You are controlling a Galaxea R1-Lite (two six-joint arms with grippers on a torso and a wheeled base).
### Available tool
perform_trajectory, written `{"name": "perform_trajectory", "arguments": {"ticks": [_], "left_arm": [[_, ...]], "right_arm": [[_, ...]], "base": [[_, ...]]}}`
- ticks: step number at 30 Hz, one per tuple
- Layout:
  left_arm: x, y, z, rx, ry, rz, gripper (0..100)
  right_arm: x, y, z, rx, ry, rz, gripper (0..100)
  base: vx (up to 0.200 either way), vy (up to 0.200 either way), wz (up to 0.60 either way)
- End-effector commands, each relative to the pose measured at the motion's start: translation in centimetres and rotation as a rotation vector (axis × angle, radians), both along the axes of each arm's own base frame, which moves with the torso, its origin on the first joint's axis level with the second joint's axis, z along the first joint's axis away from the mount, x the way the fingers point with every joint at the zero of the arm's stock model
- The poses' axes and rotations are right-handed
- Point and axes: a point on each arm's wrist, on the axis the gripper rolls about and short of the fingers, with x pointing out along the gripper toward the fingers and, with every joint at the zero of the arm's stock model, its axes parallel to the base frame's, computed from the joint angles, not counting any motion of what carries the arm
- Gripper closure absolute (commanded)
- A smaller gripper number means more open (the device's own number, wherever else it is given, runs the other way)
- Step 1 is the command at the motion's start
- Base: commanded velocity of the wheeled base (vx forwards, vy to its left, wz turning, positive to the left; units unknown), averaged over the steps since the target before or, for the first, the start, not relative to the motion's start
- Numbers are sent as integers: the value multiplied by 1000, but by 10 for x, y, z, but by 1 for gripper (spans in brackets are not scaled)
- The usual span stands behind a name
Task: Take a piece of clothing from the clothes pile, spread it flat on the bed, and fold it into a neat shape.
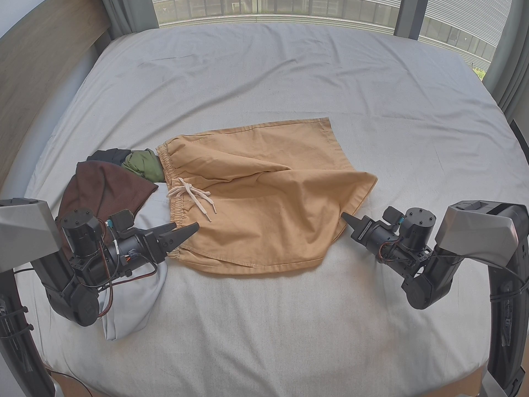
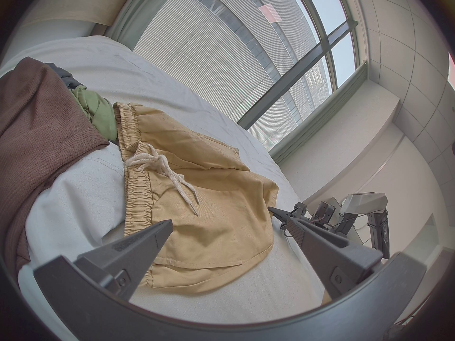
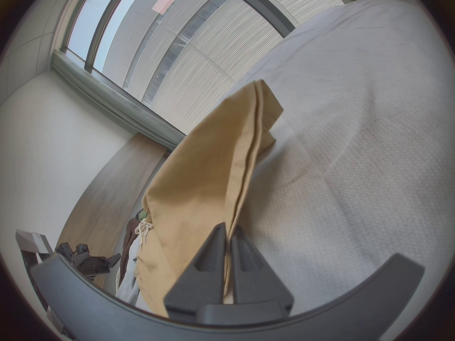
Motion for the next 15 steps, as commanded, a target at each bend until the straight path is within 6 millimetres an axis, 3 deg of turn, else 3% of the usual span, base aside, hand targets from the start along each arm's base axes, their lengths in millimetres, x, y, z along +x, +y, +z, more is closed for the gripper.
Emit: {"name": "perform_trajectory", "arguments": {"ticks": [1, 15], "left_arm": [[0, 0, 0, -1, -2, 1, 0], [0, 0, -2, 1, 7, 0, 0]], "right_arm": [[-4, -1, 0, -1, 14, 0, 100], [-32, -32, 27, -37, 160, 2, 100]], "base": [[0, 0, 0], [0, 0, 0]]}}
